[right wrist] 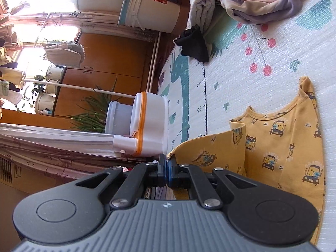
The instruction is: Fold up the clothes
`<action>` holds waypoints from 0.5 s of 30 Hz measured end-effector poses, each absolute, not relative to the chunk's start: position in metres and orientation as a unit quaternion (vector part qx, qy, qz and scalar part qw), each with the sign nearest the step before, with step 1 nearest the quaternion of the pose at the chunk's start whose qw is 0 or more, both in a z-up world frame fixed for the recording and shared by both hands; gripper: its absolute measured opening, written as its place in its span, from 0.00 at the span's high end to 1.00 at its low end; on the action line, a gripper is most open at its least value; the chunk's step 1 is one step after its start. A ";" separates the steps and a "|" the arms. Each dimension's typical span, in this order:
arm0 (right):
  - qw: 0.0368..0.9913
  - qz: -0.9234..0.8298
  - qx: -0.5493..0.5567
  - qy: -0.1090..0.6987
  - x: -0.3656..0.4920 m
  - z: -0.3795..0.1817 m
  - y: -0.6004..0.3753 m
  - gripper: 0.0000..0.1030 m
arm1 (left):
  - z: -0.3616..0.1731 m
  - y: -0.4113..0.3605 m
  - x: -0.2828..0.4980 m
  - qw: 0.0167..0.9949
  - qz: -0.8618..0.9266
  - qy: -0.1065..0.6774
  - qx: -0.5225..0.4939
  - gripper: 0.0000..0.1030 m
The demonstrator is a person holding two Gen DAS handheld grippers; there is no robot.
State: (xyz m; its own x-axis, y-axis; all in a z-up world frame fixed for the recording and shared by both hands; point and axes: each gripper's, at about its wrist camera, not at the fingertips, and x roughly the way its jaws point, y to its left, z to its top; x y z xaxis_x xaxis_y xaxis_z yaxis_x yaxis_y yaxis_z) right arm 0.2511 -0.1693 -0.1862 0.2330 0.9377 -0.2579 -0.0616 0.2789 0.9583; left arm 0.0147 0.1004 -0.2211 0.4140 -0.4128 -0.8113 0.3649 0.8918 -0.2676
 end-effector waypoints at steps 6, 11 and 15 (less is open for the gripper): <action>0.649 0.408 0.444 0.464 0.262 -0.171 -0.178 0.95 | -0.224 0.077 0.020 0.833 -0.257 0.490 -0.021 1.00; 0.659 0.415 0.423 0.463 0.270 -0.165 -0.190 0.95 | -0.236 0.061 0.023 0.824 -0.271 0.498 -0.003 1.00; 0.670 0.417 0.392 0.473 0.271 -0.166 -0.197 0.95 | -0.248 0.055 0.027 0.820 -0.271 0.505 0.010 1.00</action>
State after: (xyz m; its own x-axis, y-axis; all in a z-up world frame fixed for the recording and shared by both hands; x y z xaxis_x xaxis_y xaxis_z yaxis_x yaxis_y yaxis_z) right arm 0.2714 -0.1974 -0.1663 0.2055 0.9294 -0.3065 -0.1874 0.3447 0.9198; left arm 0.0267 0.0552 -0.2482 0.3444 -0.4341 -0.8324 0.4533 0.8533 -0.2575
